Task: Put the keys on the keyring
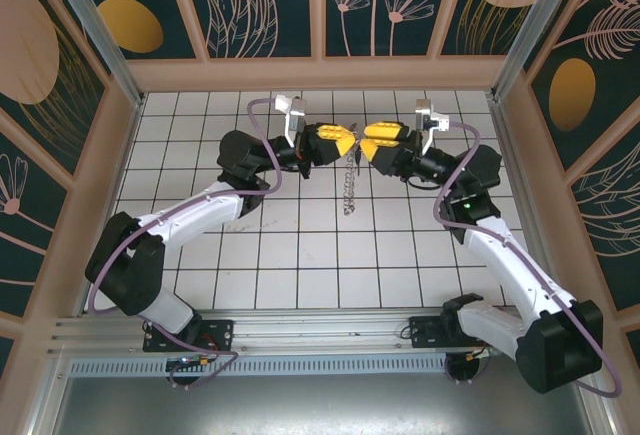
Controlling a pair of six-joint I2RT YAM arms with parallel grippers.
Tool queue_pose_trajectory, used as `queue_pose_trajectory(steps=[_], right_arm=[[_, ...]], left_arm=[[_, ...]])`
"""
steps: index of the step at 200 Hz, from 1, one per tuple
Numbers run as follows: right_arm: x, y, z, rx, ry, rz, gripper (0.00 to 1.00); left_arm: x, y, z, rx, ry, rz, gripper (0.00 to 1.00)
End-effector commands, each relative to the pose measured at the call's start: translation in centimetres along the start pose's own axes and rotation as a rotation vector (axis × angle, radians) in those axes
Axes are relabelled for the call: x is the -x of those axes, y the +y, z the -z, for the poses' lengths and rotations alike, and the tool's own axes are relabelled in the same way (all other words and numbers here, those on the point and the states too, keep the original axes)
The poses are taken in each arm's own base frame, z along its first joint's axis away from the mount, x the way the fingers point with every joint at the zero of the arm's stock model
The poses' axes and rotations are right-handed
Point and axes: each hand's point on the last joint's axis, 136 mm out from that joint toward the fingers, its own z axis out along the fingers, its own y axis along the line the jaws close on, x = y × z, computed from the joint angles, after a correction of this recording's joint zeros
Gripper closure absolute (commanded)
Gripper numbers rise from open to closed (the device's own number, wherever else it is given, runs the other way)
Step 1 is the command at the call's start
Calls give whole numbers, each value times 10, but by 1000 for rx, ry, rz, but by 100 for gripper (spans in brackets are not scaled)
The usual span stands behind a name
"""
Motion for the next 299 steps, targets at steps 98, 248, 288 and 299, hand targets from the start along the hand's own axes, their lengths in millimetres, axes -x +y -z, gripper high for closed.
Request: queue_pose_trajectory(steps=[98, 248, 288, 299], right_arm=[[14, 22, -13, 95, -12, 80, 100], [19, 10, -4, -17, -2, 111, 57], [32, 7, 9, -79, -61, 125, 50], [36, 7, 15, -88, -81, 124, 48]], left_arm=[[18, -13, -7, -54, -44, -50, 100], [25, -8, -3, 25, -57, -69, 100], [24, -7, -3, 33, -48, -64, 100], [23, -6, -3, 33, -47, -63, 100]])
